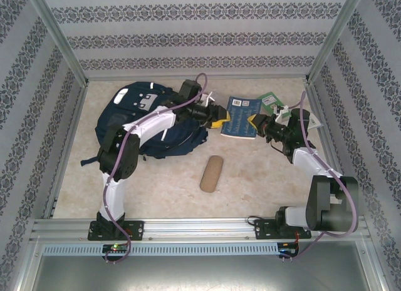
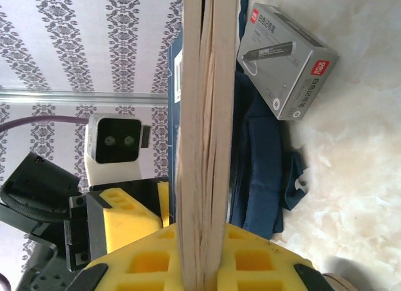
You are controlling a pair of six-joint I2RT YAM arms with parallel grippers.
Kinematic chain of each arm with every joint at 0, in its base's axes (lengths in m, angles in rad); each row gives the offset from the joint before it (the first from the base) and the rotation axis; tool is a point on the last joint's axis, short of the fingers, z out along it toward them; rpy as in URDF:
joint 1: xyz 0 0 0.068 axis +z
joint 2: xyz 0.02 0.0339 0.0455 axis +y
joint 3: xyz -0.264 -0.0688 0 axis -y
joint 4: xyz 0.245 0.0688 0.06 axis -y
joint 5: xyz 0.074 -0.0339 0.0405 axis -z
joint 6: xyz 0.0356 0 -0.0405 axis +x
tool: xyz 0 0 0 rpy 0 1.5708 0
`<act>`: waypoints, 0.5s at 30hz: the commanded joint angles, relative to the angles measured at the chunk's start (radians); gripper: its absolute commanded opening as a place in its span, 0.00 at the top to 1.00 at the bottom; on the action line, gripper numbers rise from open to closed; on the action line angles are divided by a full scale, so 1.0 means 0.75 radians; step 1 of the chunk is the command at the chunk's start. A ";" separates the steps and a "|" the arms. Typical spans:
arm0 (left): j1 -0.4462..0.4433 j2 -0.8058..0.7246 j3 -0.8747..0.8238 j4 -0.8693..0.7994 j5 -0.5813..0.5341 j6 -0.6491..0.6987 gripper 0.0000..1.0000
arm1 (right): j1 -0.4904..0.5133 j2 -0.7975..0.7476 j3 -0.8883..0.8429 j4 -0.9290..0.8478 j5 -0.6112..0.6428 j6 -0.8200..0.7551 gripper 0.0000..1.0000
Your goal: Pack the student bag
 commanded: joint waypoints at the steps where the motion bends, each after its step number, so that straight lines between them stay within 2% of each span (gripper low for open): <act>1: 0.107 -0.111 0.073 -0.407 -0.197 0.328 0.54 | -0.001 -0.056 -0.020 0.007 0.011 -0.056 1.00; 6: 0.180 -0.144 0.108 -0.729 -0.607 0.597 0.52 | 0.006 -0.065 -0.047 -0.001 0.017 -0.078 1.00; 10: 0.179 -0.132 0.105 -0.842 -0.909 0.737 0.51 | 0.024 -0.063 -0.063 0.002 0.025 -0.089 1.00; 15: 0.173 -0.092 0.108 -0.865 -1.031 0.798 0.45 | 0.031 -0.057 -0.070 0.007 0.035 -0.091 1.00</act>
